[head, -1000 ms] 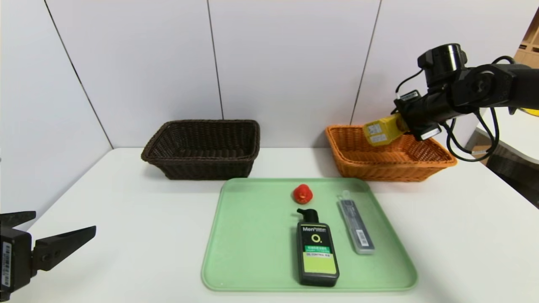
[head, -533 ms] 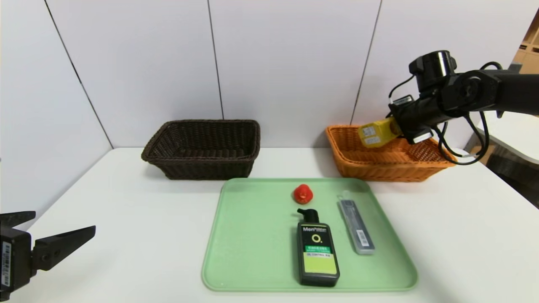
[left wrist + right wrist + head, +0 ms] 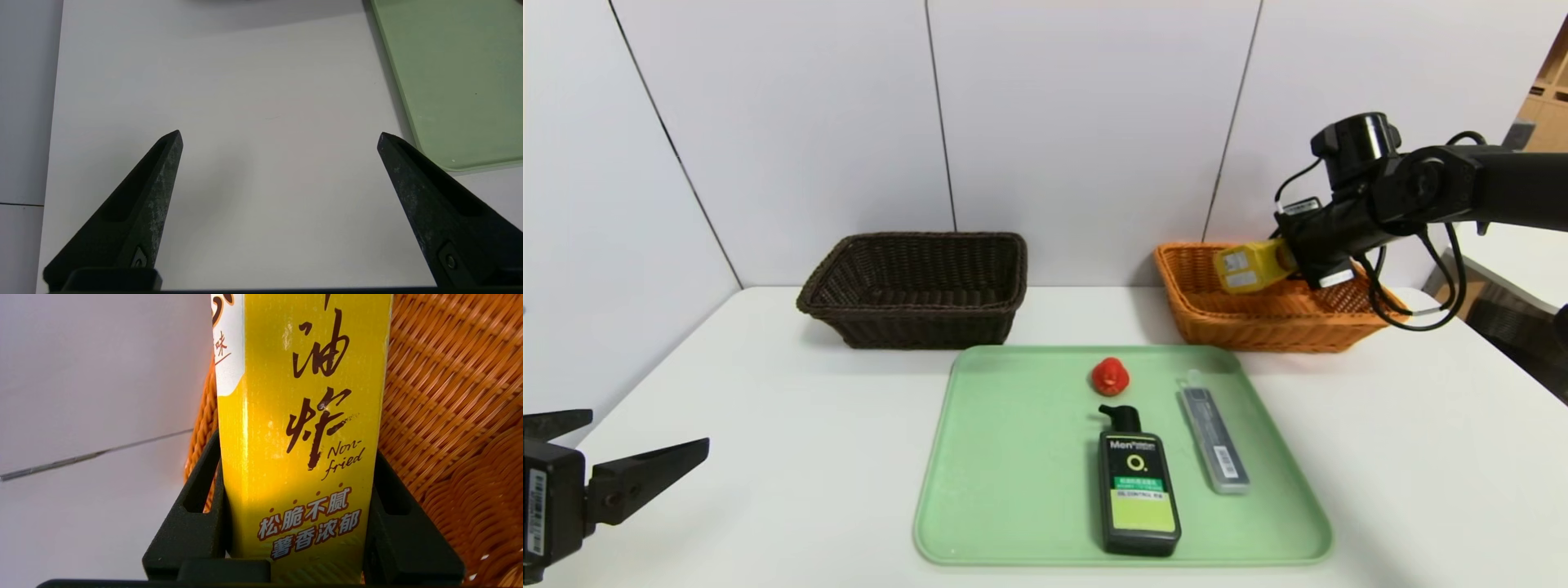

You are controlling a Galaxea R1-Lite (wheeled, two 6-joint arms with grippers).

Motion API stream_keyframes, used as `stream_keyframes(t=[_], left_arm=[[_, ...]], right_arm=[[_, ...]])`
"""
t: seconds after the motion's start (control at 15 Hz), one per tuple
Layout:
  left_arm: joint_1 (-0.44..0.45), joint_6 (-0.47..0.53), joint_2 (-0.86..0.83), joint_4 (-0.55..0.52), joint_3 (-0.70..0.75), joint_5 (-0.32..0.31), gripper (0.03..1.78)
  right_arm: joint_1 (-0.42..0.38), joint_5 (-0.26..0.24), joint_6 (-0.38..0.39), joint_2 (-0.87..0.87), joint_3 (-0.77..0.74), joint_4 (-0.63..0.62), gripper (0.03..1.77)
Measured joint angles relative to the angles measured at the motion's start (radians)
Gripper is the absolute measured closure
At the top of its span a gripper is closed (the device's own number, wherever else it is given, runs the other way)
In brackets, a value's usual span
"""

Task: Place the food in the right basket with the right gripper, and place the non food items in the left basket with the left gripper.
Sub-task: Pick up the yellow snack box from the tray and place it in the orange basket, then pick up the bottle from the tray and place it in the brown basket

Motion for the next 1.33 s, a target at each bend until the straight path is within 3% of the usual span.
stream_keyframes(t=[0.53, 1.0, 1.33], left_arm=[[0.0, 0.0, 0.003, 0.0, 0.0, 0.0, 0.12], [0.0, 0.0, 0.002, 0.0, 0.0, 0.0, 0.12], [0.0, 0.002, 0.005, 0.0, -0.009, -0.003, 0.12]], right_arm=[[0.001, 0.022, -0.004, 0.018, 0.002, 0.001, 0.43], [0.024, 0.008, -0.093, -0.06, -0.015, 0.024, 0.23], [0.079, 0.016, -0.134, -0.231, -0.014, 0.113, 0.16]])
